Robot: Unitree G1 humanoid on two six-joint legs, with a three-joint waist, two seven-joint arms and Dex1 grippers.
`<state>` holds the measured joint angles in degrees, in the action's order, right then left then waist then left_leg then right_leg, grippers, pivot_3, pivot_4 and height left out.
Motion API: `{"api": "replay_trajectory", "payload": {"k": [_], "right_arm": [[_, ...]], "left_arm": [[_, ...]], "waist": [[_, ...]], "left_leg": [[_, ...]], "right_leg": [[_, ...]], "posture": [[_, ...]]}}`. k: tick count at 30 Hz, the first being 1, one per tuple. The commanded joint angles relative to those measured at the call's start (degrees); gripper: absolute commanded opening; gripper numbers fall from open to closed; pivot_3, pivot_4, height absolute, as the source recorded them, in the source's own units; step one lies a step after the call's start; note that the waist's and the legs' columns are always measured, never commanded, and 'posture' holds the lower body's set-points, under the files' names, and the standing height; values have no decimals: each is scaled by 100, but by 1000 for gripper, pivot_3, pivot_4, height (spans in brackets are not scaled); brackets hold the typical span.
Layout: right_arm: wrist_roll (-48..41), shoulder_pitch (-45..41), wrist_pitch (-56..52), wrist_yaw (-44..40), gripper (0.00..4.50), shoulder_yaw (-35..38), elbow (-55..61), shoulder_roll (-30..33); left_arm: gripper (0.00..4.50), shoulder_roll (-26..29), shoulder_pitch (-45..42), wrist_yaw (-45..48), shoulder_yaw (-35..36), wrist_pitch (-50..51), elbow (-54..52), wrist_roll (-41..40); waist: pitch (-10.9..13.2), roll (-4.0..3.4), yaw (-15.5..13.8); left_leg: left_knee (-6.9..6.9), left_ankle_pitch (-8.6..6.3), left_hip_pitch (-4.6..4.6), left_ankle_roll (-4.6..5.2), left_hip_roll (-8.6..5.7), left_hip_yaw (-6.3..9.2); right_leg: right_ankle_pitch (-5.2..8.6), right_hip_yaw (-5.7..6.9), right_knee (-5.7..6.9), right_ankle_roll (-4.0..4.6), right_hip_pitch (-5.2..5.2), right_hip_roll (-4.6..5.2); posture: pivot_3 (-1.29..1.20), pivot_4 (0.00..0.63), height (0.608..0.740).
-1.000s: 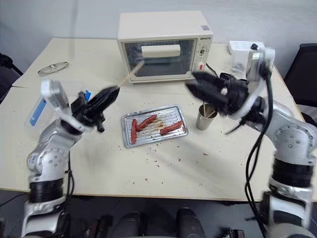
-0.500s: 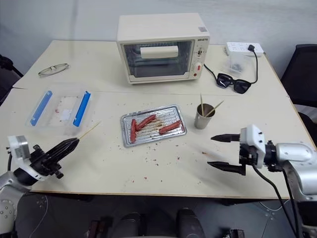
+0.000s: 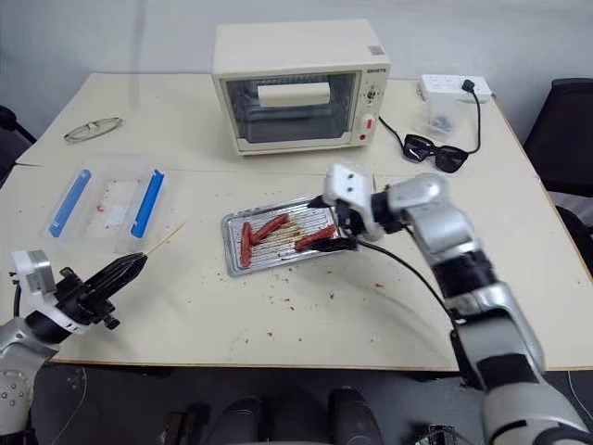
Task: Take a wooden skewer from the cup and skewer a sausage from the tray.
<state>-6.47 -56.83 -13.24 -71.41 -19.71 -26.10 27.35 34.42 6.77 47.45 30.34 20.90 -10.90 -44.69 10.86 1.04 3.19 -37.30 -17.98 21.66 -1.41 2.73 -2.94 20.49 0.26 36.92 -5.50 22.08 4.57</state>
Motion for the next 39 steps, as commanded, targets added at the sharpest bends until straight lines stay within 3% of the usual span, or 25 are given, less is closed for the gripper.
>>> {"api": "replay_trajectory", "payload": {"k": [1,7,10,17,24,27,32,39], "right_arm": [[331,-422,496,57,4442,-59,-826,-282],[610,-766,933,-385,4442,-167,-1739,-597],[741,-860,1117,-567,3904,-202,-2046,-619],[998,-1014,1473,-450,3904,-107,-2650,-741],[996,-1216,1280,-304,3904,75,-3053,-903],[985,-1250,1195,-472,3369,144,-3062,-867],[749,-1264,814,-974,3369,352,-2819,-809],[1256,-1484,1782,-255,3369,251,-3226,-828]], "left_arm": [[0,-30,19,-39,-8,-60,-240,14],[0,-107,152,-79,-18,-118,-353,22],[0,-137,198,-103,-12,-139,-401,19],[0,-158,204,-119,-14,-166,-428,18],[0,-152,144,-106,-63,-175,-400,40],[0,-158,150,-102,-77,-176,-413,48],[0,-152,156,-89,-76,-185,-401,60],[0,-178,127,-61,-119,-233,-345,86]], "waist": [[-1,1,-1],[0,1,27],[0,1,27],[0,1,36],[0,1,47],[0,0,43],[0,0,44],[0,0,54]], "left_leg": [[-5,-1,14,2,0,-6],[-54,-4,66,7,7,-10],[-75,-4,62,8,6,-12],[-77,-1,47,6,8,-16],[-75,-1,50,5,8,-17],[-75,-1,50,5,8,-16],[-74,-1,51,5,8,-17],[-75,-1,51,5,8,-19]], "right_leg": [[0,21,4,-1,16,9],[-2,81,28,-3,53,22],[-2,79,54,-2,52,23],[-1,71,75,2,53,22],[-1,71,77,2,53,23],[-1,71,77,2,54,23],[-1,71,77,2,54,23],[-1,72,77,2,56,23]], "posture": [[0,150,740],[0,150,740],[0,150,740],[0,150,740],[0,150,740],[0,150,740],[0,150,740],[0,150,740]]}}
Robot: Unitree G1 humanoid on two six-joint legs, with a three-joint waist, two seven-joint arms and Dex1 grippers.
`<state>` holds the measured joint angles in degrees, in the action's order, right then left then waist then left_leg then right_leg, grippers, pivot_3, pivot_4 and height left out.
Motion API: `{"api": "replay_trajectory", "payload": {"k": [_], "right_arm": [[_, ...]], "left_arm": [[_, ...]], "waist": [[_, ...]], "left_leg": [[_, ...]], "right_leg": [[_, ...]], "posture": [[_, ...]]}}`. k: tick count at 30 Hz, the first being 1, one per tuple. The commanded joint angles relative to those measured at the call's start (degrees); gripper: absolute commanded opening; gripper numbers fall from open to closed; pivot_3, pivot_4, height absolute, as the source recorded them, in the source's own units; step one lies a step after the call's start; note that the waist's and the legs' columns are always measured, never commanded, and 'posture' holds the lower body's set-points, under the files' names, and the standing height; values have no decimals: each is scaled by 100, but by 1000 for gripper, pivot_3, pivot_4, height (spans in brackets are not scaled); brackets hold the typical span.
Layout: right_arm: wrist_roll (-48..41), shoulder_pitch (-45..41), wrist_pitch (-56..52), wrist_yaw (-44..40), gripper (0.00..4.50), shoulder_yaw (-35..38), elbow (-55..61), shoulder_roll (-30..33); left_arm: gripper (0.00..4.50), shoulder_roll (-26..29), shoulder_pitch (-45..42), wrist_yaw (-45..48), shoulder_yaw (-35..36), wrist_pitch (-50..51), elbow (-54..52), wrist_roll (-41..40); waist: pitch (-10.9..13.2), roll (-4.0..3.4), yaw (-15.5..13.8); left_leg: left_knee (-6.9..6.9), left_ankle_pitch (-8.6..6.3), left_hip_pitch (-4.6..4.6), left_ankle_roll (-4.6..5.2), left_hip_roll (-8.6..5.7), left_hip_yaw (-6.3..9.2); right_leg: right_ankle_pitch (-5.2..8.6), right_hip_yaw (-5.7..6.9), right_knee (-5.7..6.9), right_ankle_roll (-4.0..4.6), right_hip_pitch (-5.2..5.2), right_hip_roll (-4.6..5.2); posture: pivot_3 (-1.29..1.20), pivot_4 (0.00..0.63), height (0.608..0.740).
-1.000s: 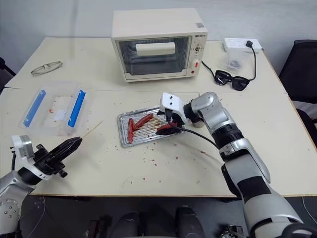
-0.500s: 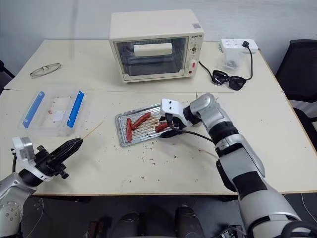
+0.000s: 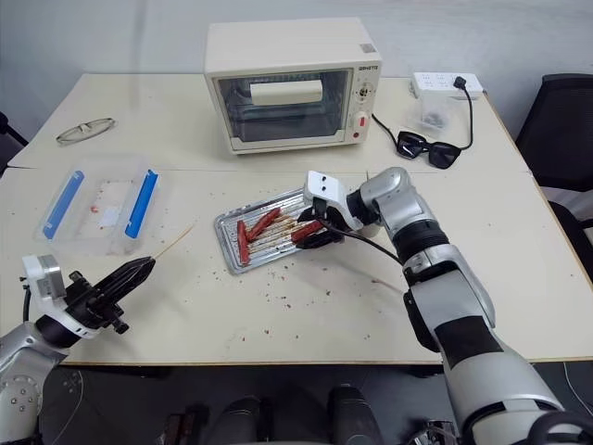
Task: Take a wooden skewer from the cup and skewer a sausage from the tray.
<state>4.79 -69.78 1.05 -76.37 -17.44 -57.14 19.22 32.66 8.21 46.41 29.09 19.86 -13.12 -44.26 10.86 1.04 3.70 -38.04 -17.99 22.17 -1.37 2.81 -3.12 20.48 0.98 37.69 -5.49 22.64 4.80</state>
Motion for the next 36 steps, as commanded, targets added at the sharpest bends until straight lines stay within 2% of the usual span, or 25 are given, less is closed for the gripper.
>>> {"api": "replay_trajectory", "payload": {"k": [1,11,14,19,28,33,36], "right_arm": [[164,-210,403,311,3369,32,-190,-60],[647,-322,671,436,3369,-111,-788,-228],[663,-370,667,383,2825,-85,-858,-281],[689,-405,651,358,1174,-36,-868,-343],[682,-414,484,265,1174,-16,-862,-378],[633,-383,448,202,8,39,-809,-387],[590,-405,436,129,8,101,-714,-358]], "left_arm": [[0,-4,-28,45,0,-135,-113,45],[0,1,-60,83,-39,-197,-29,60],[0,-4,-72,95,-54,-212,-16,68],[0,0,-89,111,-59,-218,5,70],[0,-6,-145,105,-86,-208,35,93],[0,-9,-197,114,-104,-216,74,113],[0,3,-230,149,-123,-238,121,135]], "waist": [[0,0,6],[0,0,101],[0,0,109],[0,0,118],[0,0,115],[0,0,115],[0,0,115]], "left_leg": [[0,0,0,0,0,0],[-1,1,1,-2,-1,0],[-1,1,0,-2,0,0],[-1,2,0,-3,2,1],[-1,2,0,-3,1,1],[-1,2,0,-3,1,1],[-2,2,0,-3,1,1]], "right_leg": [[0,0,0,0,0,0],[0,-2,3,0,0,0],[0,-2,4,0,-1,-1],[0,-2,5,0,0,-2],[0,-3,5,0,0,-2],[0,-2,6,0,0,-2],[0,-3,6,0,0,-2]], "posture": [[0,150,740],[0,150,740],[0,150,740],[0,150,740],[0,150,740],[0,150,740],[0,150,740]]}}
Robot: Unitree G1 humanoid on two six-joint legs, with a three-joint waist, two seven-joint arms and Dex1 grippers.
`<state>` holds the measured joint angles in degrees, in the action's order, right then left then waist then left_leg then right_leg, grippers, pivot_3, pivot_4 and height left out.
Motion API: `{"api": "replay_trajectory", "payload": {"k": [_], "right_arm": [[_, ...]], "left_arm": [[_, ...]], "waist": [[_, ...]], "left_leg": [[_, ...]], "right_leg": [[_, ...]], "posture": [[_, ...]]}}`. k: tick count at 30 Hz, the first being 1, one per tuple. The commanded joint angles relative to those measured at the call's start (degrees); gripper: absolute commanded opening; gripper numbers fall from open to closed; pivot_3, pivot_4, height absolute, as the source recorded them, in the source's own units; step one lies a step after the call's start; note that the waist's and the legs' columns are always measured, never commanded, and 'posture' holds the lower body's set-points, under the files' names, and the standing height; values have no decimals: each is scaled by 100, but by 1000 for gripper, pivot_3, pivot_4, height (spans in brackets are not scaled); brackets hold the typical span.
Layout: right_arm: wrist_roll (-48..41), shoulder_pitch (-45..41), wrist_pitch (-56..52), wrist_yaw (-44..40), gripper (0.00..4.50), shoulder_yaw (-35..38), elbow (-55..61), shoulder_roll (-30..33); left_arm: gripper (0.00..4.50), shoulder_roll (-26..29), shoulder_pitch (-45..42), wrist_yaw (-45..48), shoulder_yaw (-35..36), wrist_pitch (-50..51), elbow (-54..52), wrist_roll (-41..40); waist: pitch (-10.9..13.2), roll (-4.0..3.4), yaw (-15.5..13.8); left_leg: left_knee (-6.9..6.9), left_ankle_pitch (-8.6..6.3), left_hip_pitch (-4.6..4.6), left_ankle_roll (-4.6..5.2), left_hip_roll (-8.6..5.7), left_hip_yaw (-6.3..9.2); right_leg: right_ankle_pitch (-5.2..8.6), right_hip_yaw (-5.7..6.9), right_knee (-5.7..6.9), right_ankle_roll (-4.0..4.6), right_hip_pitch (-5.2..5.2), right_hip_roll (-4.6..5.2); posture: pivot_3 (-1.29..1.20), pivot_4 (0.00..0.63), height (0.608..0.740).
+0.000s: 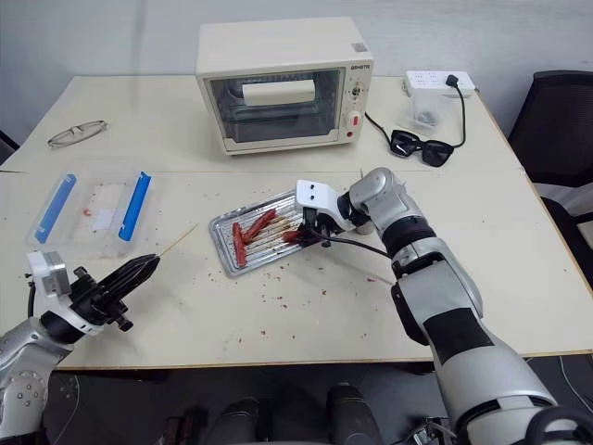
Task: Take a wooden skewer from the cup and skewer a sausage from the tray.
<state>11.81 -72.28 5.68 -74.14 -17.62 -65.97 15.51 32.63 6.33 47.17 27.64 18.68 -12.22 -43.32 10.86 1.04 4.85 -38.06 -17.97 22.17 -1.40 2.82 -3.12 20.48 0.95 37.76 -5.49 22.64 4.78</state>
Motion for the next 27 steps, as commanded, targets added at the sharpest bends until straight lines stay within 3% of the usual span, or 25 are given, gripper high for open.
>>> {"api": "replay_trajectory", "payload": {"k": [1,8,13,19,27], "right_arm": [[-146,-168,-40,-160,8,144,236,29],[-505,-81,-477,-885,8,227,1439,285],[-784,506,-948,-1122,8,214,3274,745],[-1022,1246,-1565,-1170,8,108,4984,1156],[-1165,1383,-2023,-921,8,-22,5481,1144]], "left_arm": [[0,19,-55,100,14,-132,53,52],[0,501,-245,570,-228,-107,-73,239],[0,1161,-514,1162,-771,-14,-320,490],[0,1104,-1144,1141,-1137,108,-202,487],[0,965,-1584,1204,-1521,63,116,681]], "waist": [[0,0,1],[0,-1,-7],[0,0,-37],[0,0,-69],[0,0,-21]], "left_leg": [[0,0,0,0,0,0],[-1,0,2,0,1,1],[0,0,5,0,-2,5],[-1,0,4,1,-2,3],[-3,0,0,0,2,-6]], "right_leg": [[0,0,0,0,0,0],[0,2,2,0,2,-2],[0,7,-2,0,1,0],[0,8,0,0,1,-2],[0,10,6,0,6,-12]], "posture": [[0,150,740],[0,150,740],[0,150,740],[0,150,740],[0,150,740]]}}
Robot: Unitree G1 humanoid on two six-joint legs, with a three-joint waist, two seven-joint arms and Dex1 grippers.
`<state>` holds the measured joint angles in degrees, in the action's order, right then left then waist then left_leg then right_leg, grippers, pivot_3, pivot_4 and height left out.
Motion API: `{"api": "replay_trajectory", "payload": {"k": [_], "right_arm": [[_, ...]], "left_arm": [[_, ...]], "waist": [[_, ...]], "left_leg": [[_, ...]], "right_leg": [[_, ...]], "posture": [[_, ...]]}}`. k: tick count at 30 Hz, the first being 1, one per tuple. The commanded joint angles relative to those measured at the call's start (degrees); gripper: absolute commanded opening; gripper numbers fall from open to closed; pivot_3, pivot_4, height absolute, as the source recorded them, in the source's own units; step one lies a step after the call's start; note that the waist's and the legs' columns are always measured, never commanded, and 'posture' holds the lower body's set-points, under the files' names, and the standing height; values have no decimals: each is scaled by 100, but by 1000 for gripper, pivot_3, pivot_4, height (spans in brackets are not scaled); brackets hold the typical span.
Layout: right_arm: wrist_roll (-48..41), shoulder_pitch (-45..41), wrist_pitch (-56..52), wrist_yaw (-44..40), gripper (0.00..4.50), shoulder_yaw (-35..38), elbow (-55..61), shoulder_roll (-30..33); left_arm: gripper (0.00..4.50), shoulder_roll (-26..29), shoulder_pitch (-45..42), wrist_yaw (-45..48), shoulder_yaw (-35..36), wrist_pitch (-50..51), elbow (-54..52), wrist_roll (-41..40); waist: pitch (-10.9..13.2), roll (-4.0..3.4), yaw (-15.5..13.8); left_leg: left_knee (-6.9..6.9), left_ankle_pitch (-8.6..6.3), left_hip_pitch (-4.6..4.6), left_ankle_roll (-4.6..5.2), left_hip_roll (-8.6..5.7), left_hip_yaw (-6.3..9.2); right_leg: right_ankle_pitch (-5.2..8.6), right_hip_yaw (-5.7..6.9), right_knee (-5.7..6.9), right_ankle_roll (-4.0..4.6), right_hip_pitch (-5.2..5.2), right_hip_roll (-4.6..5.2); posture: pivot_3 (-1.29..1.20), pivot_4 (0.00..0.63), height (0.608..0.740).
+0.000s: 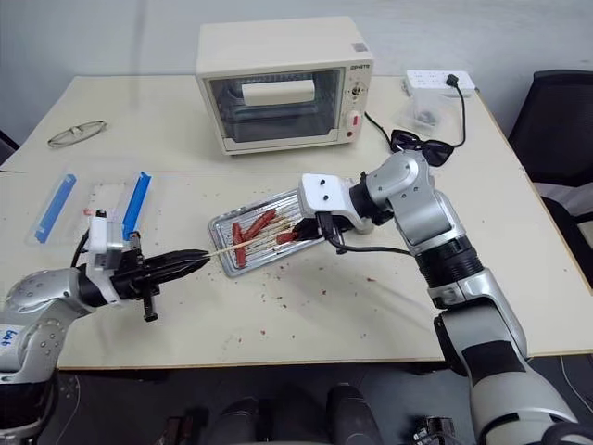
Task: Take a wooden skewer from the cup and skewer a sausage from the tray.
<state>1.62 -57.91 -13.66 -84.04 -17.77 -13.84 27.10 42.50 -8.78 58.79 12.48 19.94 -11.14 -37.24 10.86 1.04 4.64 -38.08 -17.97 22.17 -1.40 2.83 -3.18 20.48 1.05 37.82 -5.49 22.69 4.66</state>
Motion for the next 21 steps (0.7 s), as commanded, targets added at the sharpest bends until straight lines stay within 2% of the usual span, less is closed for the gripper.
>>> {"api": "replay_trajectory", "payload": {"k": [1,21], "right_arm": [[-168,-51,-123,83,8,-16,297,-22],[-376,-110,-276,255,8,-233,442,-186]], "left_arm": [[0,-35,-102,34,-30,-63,12,83],[0,-235,-316,-13,-250,42,-116,117]], "waist": [[0,0,-3],[0,0,-43]], "left_leg": [[-1,0,0,0,0,0],[-6,0,1,0,-2,0]], "right_leg": [[0,0,0,0,0,0],[0,-1,1,0,0,2]], "posture": [[0,150,740],[0,150,740]]}}
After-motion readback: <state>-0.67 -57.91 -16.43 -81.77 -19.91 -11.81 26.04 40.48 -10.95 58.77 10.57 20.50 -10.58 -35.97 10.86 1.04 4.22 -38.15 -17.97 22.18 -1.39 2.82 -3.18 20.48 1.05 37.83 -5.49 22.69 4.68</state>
